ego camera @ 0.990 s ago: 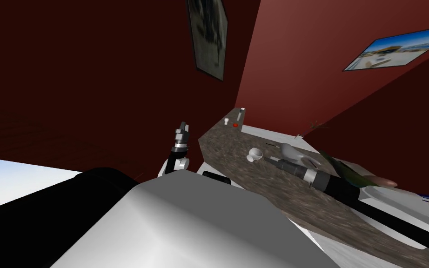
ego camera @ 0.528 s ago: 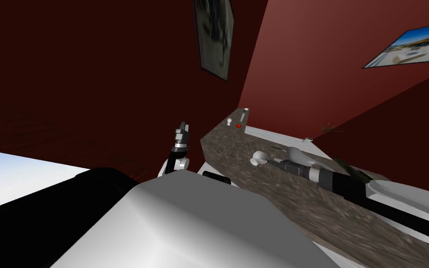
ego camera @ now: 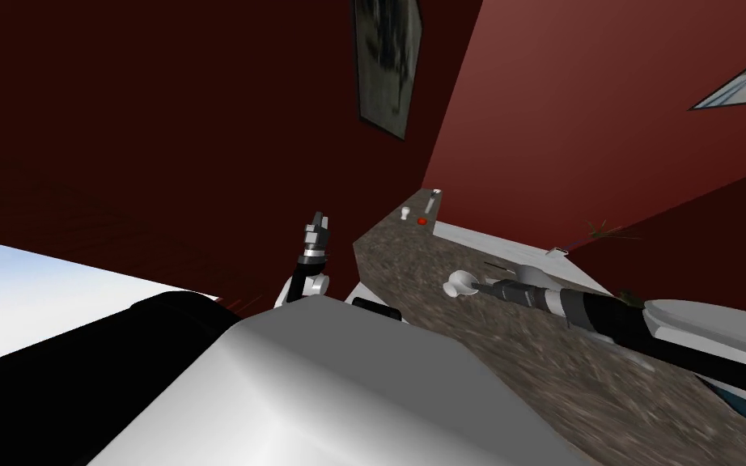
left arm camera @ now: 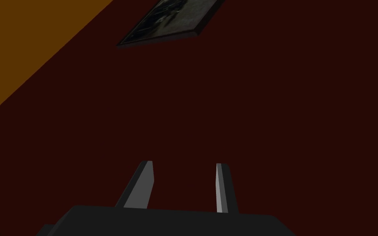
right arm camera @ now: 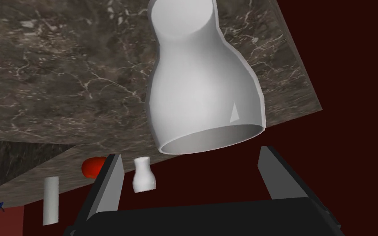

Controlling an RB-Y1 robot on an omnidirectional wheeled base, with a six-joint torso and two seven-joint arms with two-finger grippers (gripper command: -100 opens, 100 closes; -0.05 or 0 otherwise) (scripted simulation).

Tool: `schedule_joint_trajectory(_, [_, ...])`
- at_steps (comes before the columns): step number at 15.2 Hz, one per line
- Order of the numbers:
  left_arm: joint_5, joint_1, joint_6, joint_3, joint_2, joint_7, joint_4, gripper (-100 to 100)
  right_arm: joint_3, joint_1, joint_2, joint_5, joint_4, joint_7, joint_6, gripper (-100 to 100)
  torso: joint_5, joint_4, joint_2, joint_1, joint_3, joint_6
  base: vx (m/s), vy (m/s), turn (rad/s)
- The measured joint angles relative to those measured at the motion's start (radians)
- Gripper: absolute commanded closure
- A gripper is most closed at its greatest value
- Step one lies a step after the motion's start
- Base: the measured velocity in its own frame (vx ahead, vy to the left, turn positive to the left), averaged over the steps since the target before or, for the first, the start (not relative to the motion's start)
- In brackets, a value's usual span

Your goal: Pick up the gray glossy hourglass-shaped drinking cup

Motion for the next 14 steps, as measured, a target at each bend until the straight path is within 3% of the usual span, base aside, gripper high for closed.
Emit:
schedule_joint_trajectory(4, [0.0,0.0,0.0,0.0,0.0,0.0,0.0,0,0.018,0.006,-0.083,0.022,0.02,-0.015,0.005,-100,0.0,0.001,0.002,-0.001,0.001,0.001,0.001,0.018,0.073])
schedule_joint_trajectory(5, [0.0,0.0,0.0,0.0,0.0,0.0,0.0,0,0.055,-0.01,-0.119,0.001,0.029,-0.003,0.01,-100,0.0,0.001,0.002,-0.001,0.001,0.0,-0.005,0.014,0.087])
schedule_joint_trajectory(9, [0.0,0.0,0.0,0.0,0.0,0.0,0.0,0,0.029,0.047,-0.2,0.032,0.051,-0.015,0.01,-100,0.0,0.001,0.003,-0.001,0.002,0.001,-0.002,0.016,0.078])
schedule_joint_trajectory(11, [0.0,0.0,0.0,0.0,0.0,0.0,0.0,0,0.055,0.03,-0.235,0.077,0.058,-0.041,0.007,-100,0.0,0.001,0.003,-0.001,0.002,0.0,-0.008,0.011,0.116])
schedule_joint_trajectory(14, [0.0,0.0,0.0,0.0,0.0,0.0,0.0,0,0.051,0.078,-0.305,0.089,0.078,-0.045,0.007,-100,0.0,0.001,0.003,-0.001,0.002,0.0,-0.001,0.02,0.101])
